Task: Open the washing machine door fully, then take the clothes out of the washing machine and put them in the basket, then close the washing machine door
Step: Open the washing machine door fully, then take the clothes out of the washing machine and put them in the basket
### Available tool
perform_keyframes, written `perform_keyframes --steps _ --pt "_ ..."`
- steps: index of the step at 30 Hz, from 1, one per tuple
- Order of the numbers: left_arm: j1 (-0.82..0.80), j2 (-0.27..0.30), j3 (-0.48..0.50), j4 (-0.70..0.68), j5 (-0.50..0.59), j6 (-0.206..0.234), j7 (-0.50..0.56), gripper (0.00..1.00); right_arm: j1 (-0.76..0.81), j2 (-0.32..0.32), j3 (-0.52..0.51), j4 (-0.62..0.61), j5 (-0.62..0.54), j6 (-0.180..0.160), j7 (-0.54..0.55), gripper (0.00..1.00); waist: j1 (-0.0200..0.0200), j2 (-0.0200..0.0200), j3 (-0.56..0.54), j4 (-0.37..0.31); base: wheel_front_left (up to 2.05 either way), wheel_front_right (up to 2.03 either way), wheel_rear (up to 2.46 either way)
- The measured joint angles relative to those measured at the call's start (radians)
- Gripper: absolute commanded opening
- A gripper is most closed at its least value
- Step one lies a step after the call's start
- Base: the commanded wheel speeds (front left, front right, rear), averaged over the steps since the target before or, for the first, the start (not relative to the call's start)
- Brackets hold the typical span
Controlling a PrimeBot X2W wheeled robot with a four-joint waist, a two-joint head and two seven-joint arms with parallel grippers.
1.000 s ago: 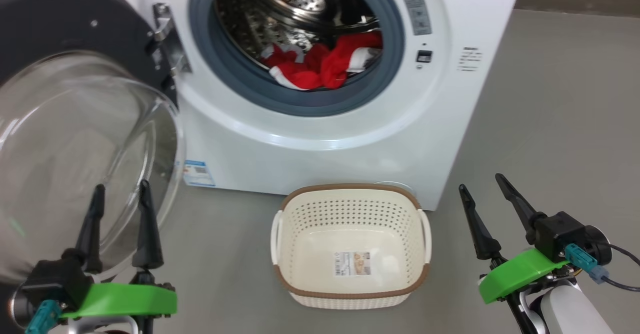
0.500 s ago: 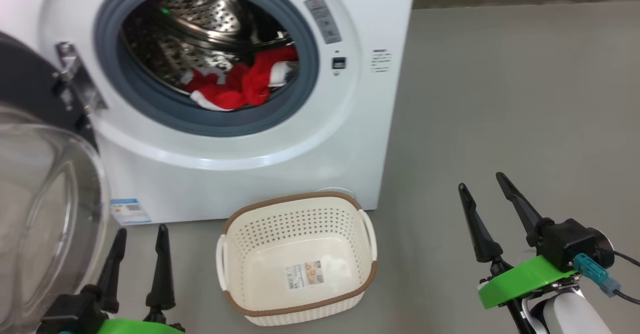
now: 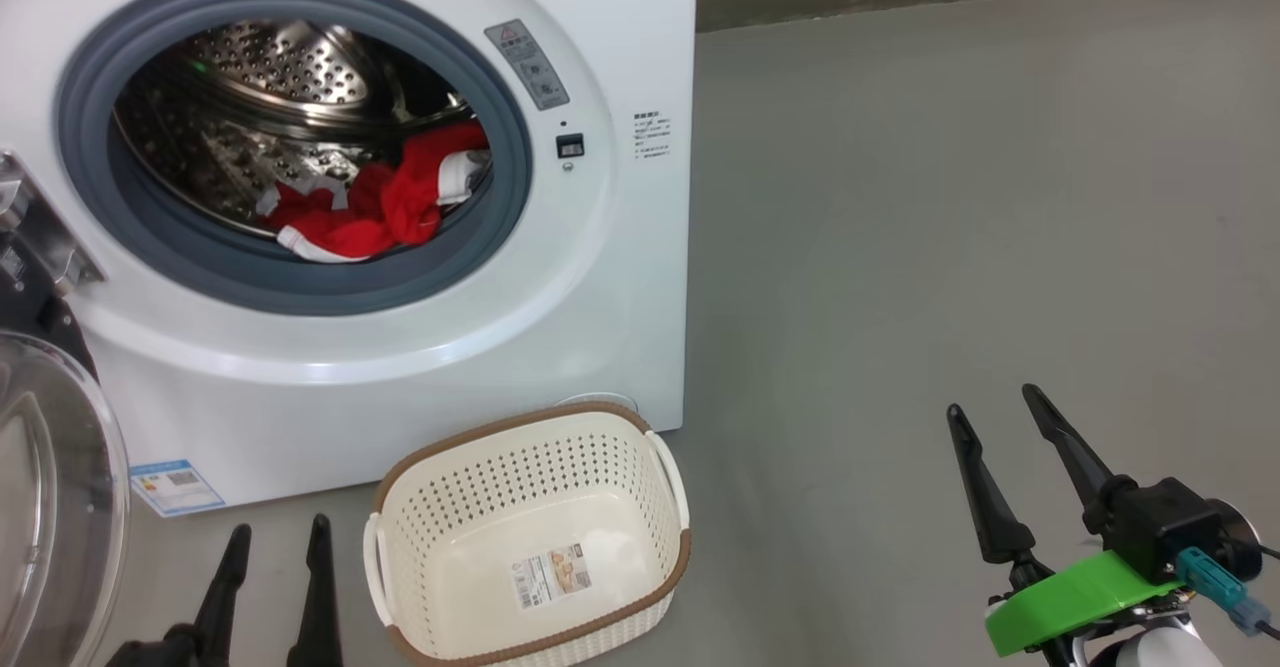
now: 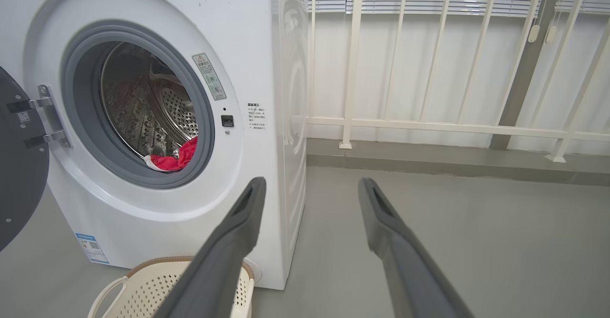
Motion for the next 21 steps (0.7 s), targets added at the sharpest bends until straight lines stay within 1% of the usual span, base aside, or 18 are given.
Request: perform_keyframes --steps 7,21 --pt "0.033 0.0 -0.003 0.0 0.003 0.0 0.0 1.0 0.027 -0.001 -0.024 -0.007 0.0 0.0 0.0 1.0 0.0 0.0 -0.015 -0.013 0.0 0.0 0.0" --pt "0.033 -0.001 -0.003 -0.022 0.001 0.006 -0.002 1.0 0.033 -0.001 -0.03 -0.003 0.0 0.0 0.0 1.0 0.0 0.0 -0.018 0.004 0.0 0.0 0.0"
